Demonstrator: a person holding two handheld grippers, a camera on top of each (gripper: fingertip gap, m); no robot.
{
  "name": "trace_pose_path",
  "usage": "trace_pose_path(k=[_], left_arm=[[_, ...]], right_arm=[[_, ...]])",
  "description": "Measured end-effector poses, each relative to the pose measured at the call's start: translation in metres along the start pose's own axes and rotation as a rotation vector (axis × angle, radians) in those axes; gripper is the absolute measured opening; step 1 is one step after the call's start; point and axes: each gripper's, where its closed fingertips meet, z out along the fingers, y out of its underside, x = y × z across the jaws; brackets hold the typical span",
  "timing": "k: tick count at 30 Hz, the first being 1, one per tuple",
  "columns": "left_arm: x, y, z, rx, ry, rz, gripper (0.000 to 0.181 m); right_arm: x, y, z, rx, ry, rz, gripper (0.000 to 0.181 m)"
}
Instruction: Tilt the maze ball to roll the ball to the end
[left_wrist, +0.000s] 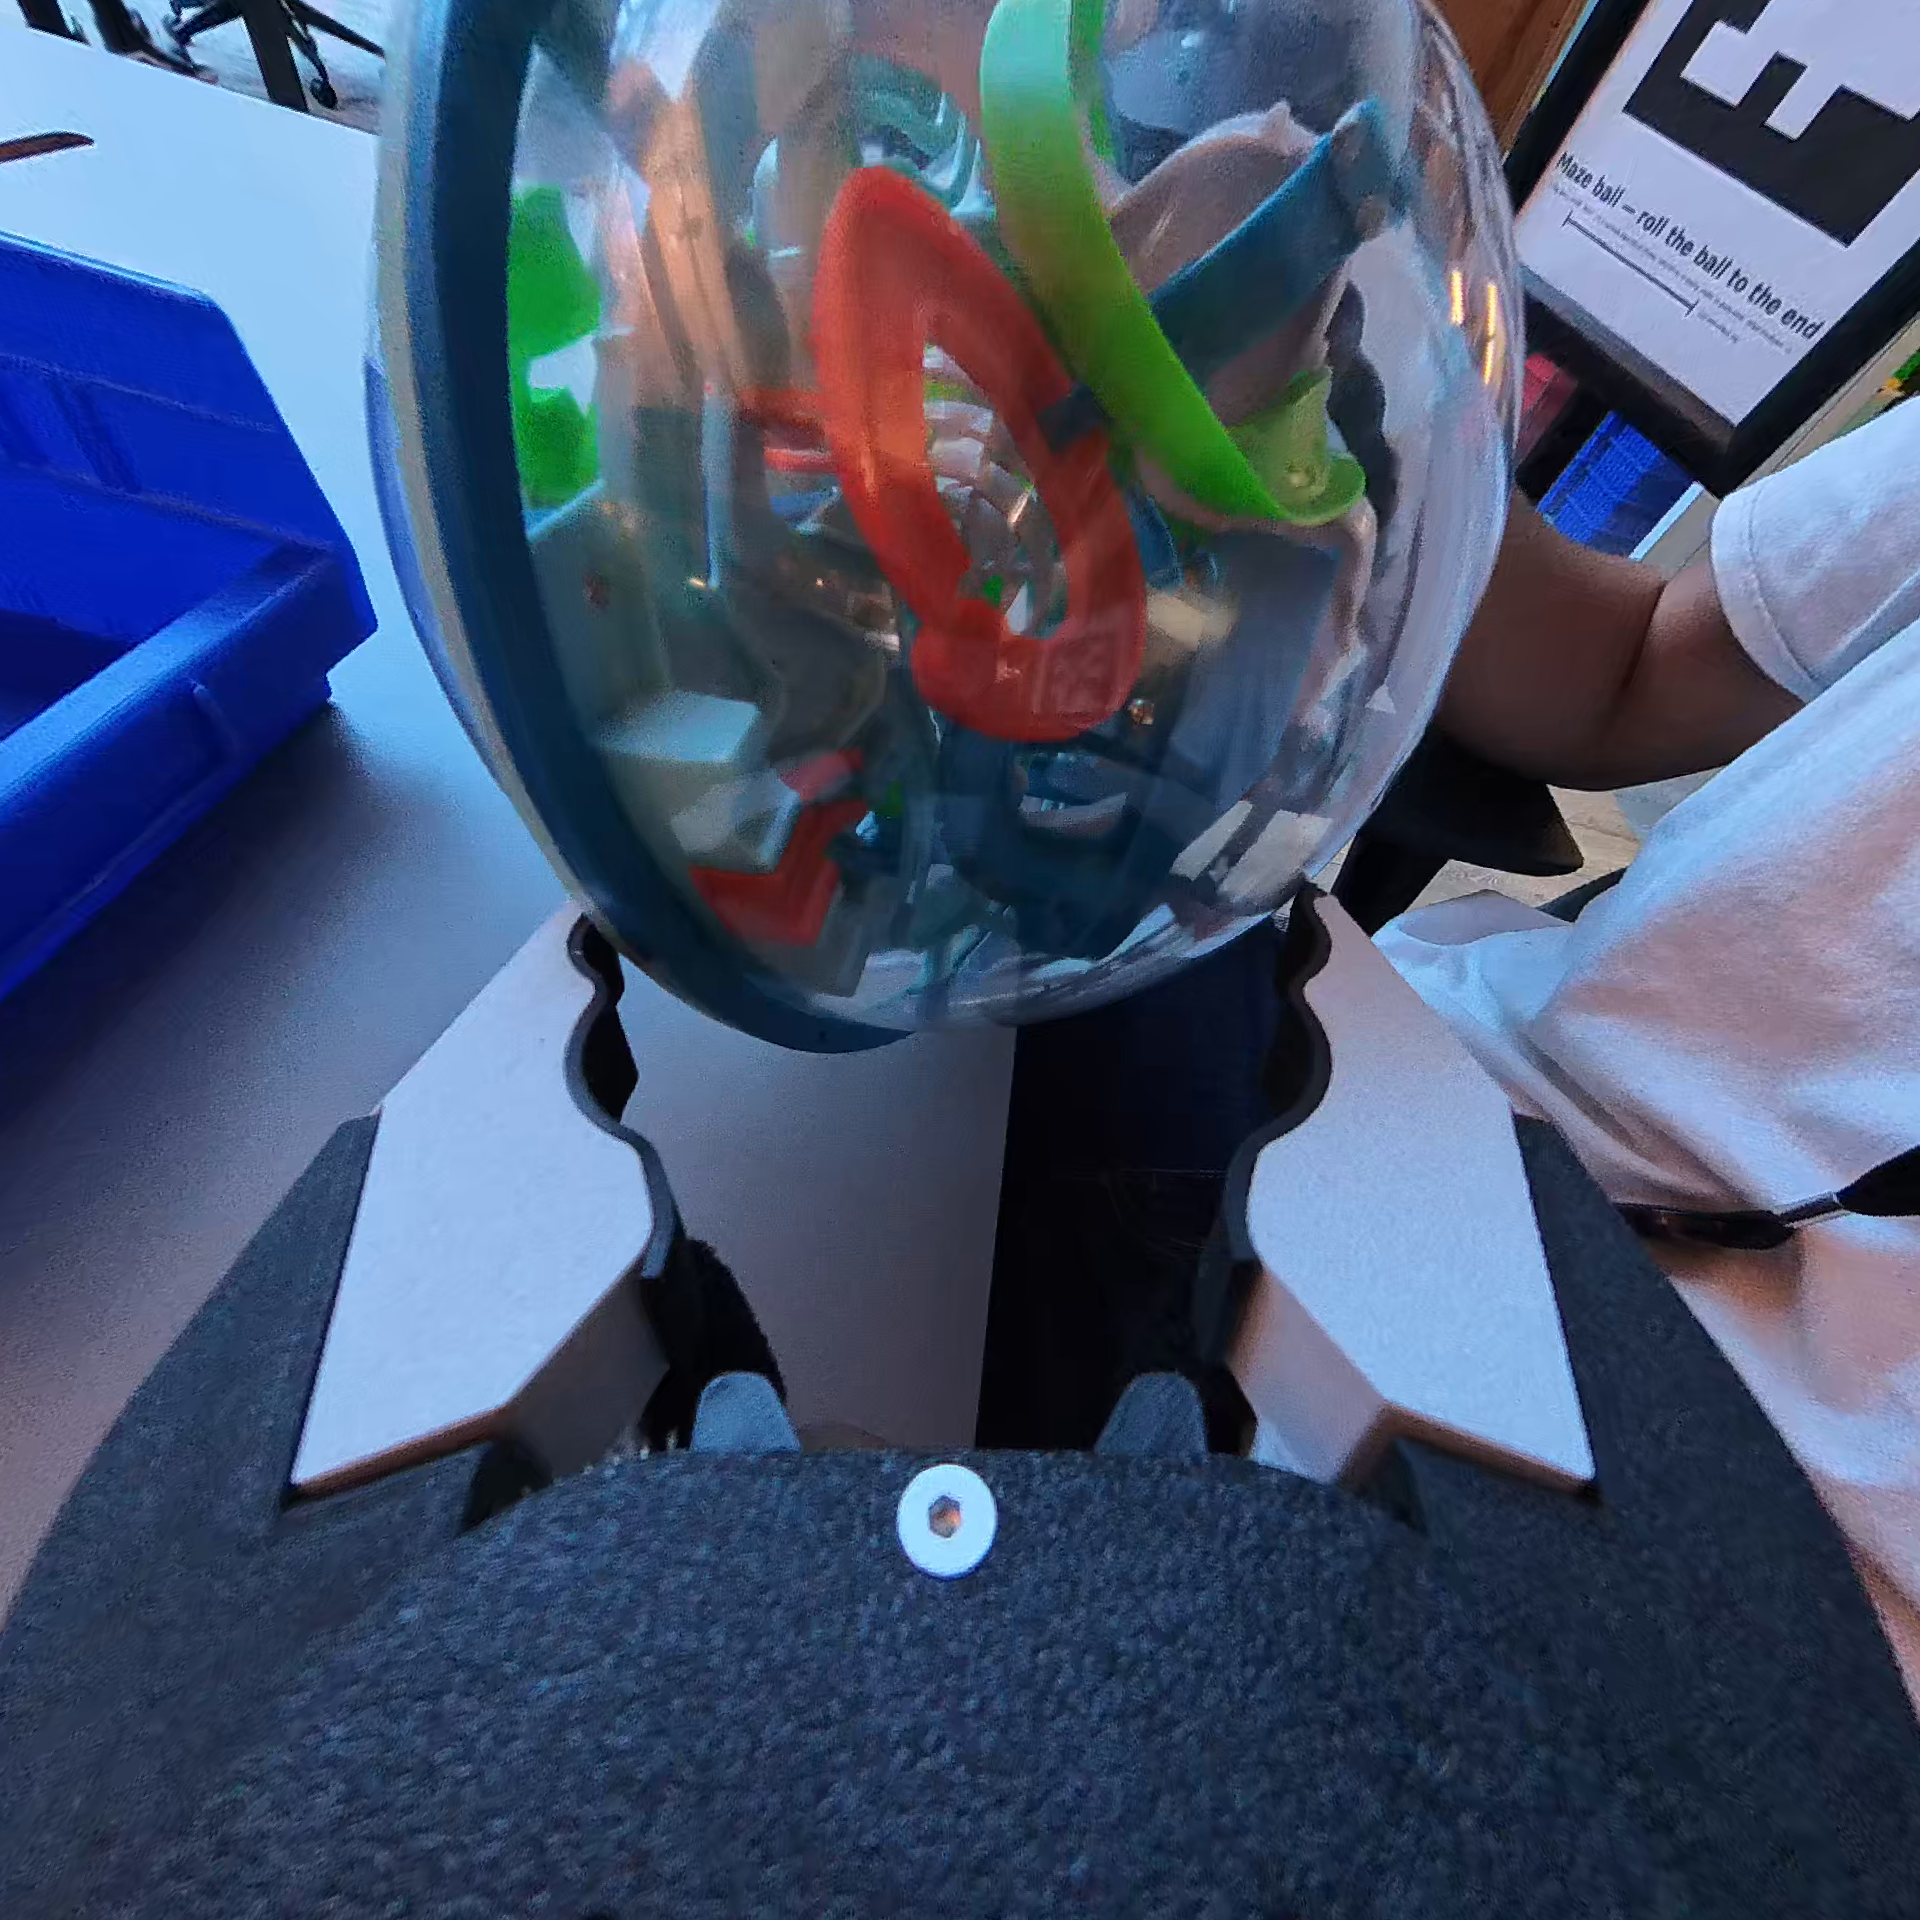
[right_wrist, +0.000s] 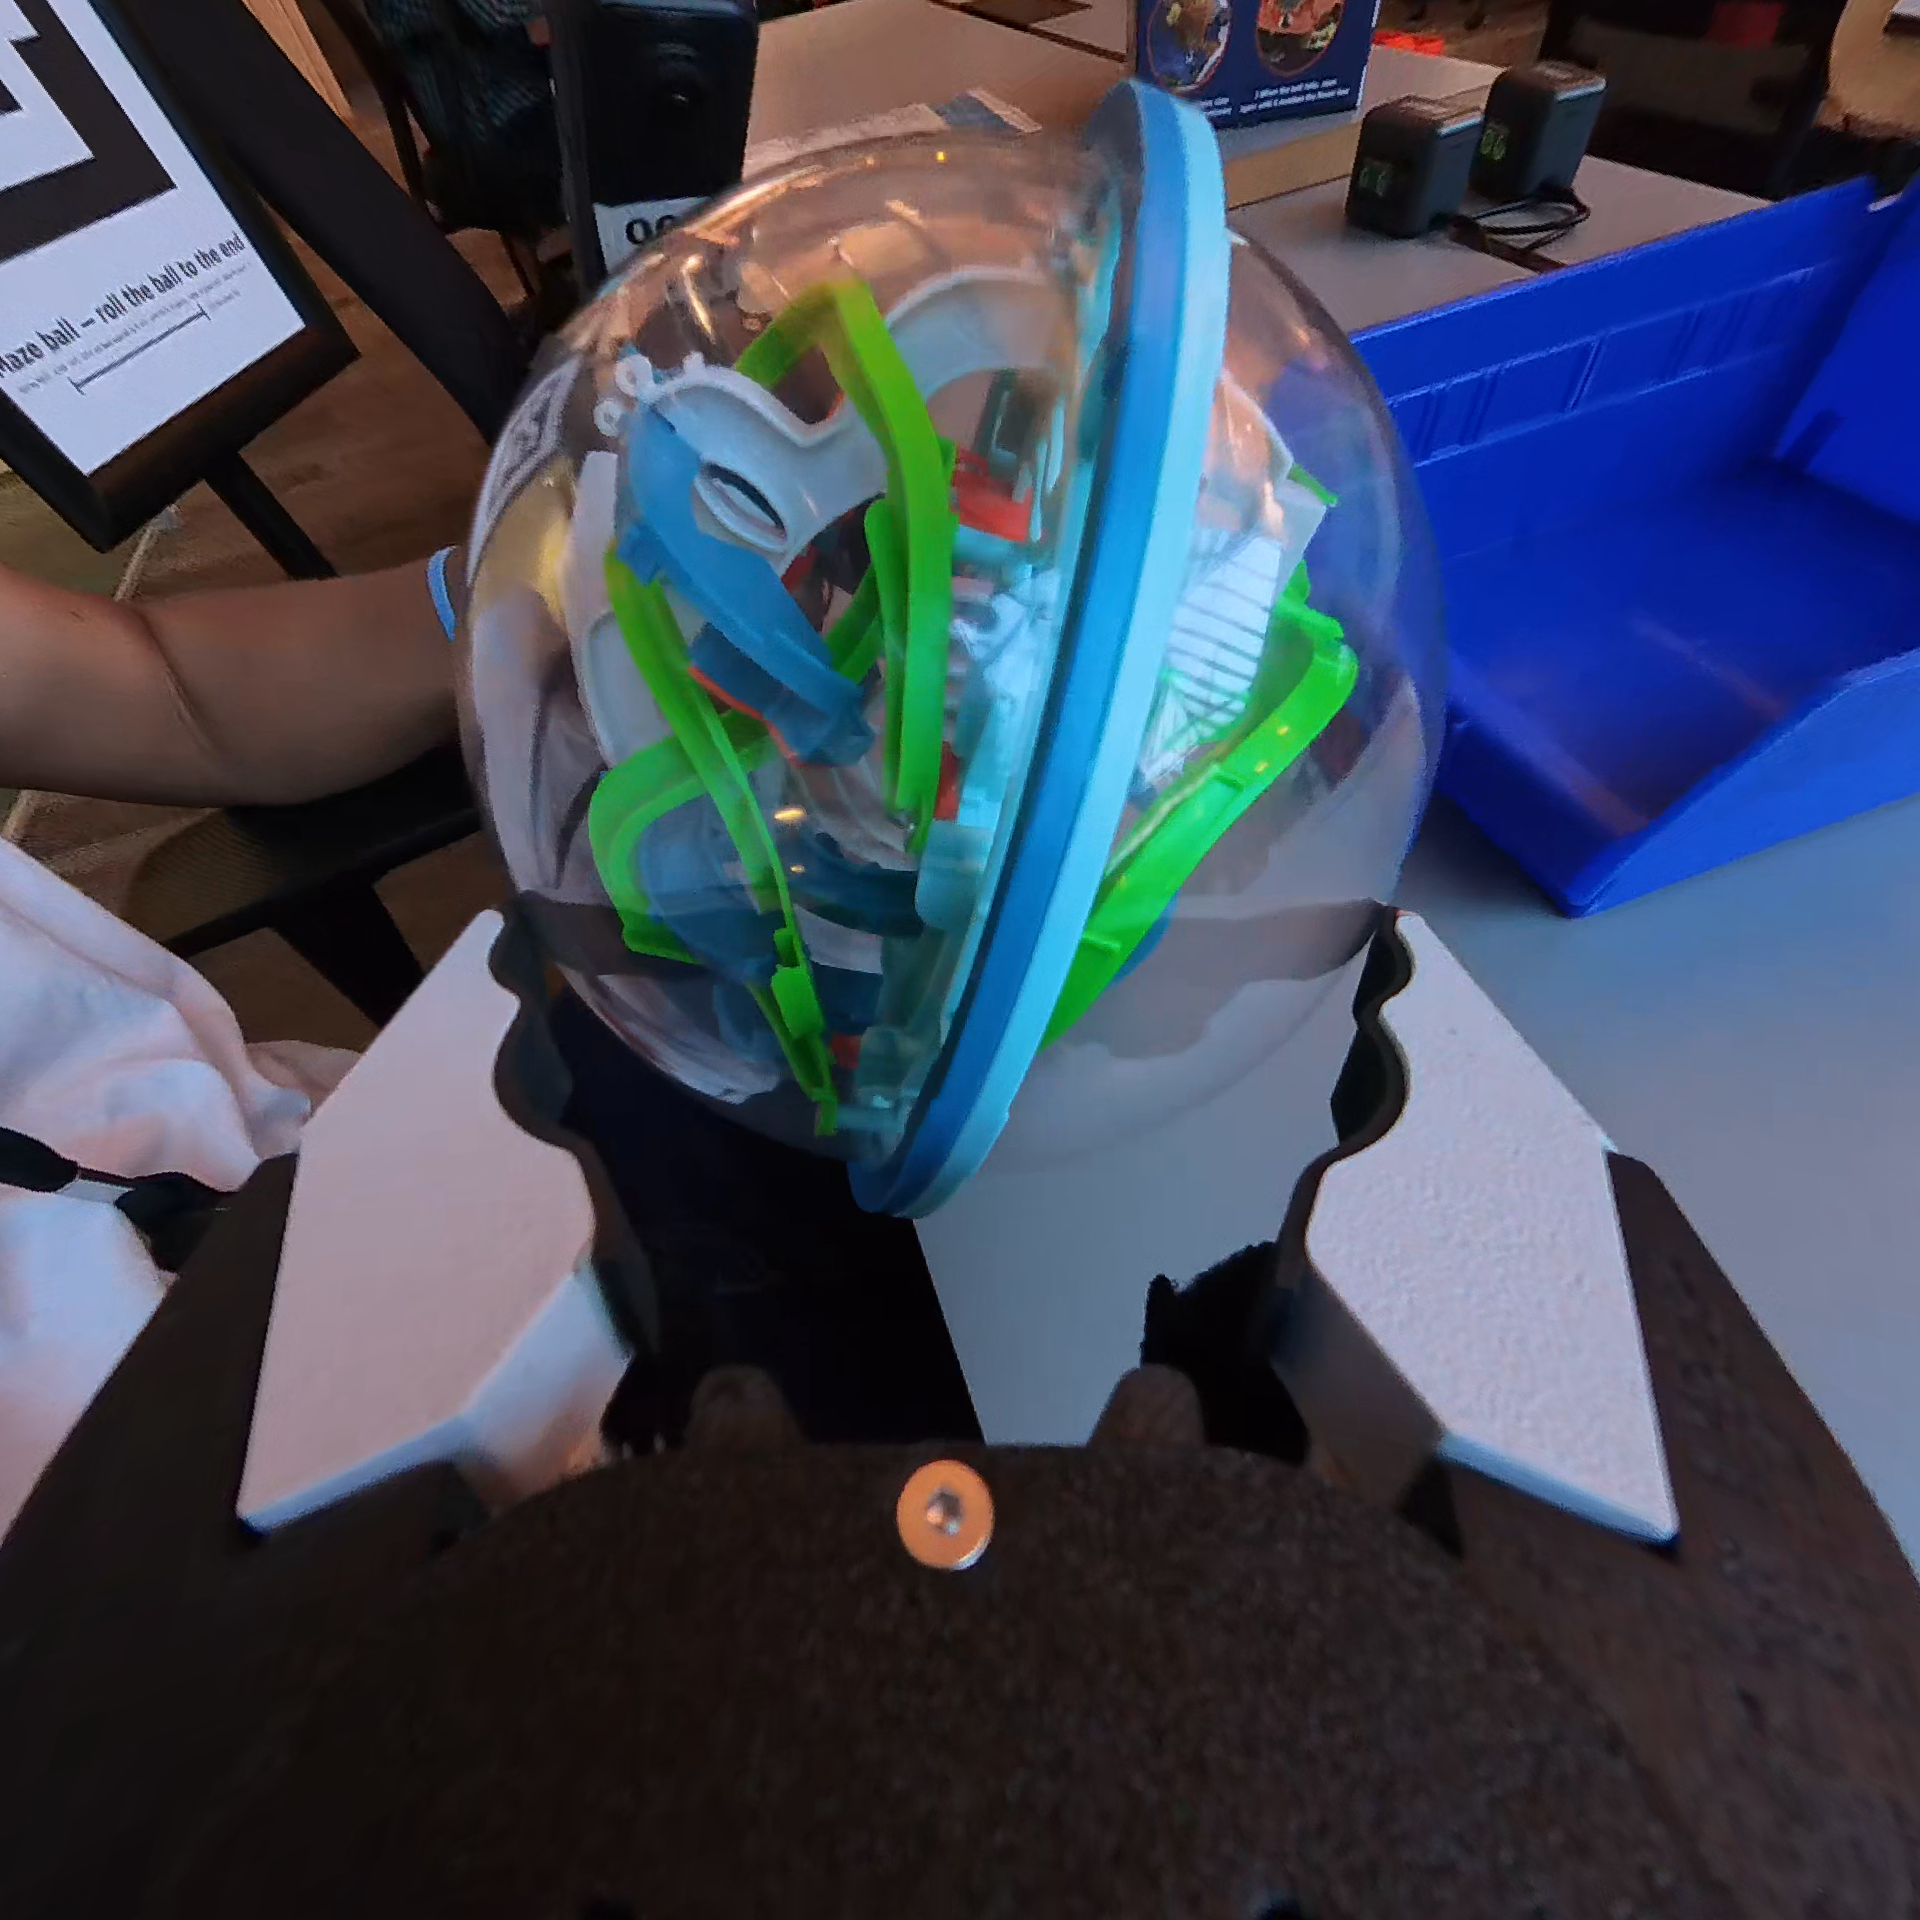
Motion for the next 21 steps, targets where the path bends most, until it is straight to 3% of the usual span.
trace_pose_path(k=[13,21], left_arm=[[0.0031,-0.0061,0.0015,0.032,0.051,-0.092,0.125],[0.0026,-0.0075,0.0046,0.013,-0.026,0.007,0.126]], right_arm=[[-0.0003,-0.0031,-0.0026,-0.028,0.004,0.125,0.15],[0.0012,-0.0017,-0.0055,-0.008,0.005,0.009,0.149]])
